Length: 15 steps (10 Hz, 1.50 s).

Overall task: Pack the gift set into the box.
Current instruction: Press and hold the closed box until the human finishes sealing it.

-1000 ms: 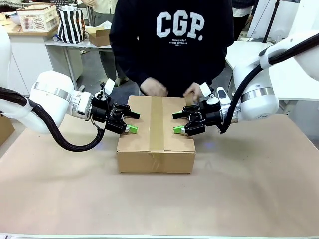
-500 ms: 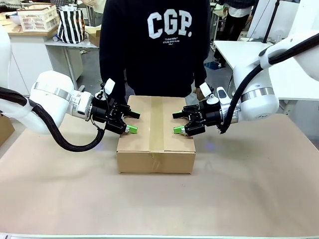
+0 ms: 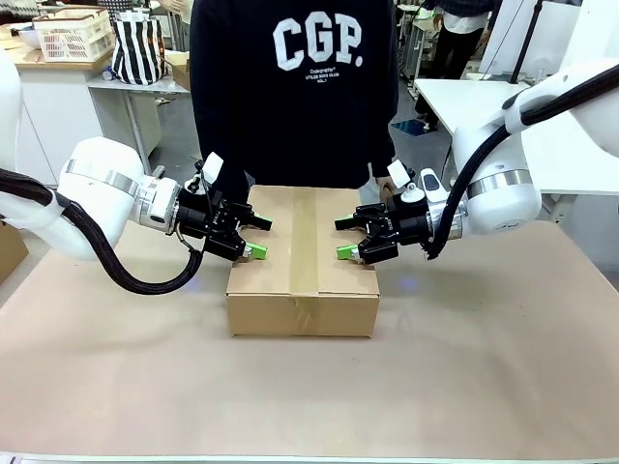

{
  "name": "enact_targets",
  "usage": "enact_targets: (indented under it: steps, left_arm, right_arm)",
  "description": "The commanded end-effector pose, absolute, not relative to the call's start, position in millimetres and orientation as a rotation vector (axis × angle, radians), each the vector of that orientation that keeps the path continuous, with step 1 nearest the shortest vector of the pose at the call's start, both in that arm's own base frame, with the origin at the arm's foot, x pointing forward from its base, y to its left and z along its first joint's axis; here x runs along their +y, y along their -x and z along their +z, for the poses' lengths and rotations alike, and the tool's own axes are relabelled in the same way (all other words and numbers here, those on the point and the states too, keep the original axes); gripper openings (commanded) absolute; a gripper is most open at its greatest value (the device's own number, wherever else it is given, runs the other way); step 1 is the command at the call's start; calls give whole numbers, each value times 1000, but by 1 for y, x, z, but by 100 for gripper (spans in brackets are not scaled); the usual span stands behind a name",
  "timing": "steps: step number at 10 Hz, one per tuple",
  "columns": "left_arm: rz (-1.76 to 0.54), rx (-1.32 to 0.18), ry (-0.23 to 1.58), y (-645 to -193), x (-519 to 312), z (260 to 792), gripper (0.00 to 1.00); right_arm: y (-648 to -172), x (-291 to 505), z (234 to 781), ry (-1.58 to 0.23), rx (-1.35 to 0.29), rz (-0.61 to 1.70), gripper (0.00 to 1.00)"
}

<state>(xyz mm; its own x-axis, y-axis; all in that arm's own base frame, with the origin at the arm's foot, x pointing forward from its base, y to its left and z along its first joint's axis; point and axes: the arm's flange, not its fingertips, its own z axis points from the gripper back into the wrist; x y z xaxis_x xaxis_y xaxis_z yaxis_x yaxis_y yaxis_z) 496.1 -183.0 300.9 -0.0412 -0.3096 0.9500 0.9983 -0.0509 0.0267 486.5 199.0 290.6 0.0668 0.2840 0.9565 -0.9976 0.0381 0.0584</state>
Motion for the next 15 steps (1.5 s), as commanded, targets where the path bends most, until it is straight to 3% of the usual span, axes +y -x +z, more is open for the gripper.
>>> enact_targets:
  steps: [1,6,10,13,15]
  left_arm:
    - [-1407,-978,974,-493,-182,296,100]
    - [-1401,-974,988,-496,-183,301,100]
    - [-1324,-861,1184,-461,-167,370,100]
    - [-1106,-657,1355,-406,-120,424,100]
    - [-807,-512,1412,-378,-54,445,100]
  right_arm:
    - [-487,198,288,-994,-959,1265,100]
    - [-487,199,291,-1003,-964,1265,100]
    - [-456,162,353,-1093,-711,1066,100]
    - [-401,91,411,-1180,-539,817,100]
    - [-367,16,434,-1194,-593,566,100]
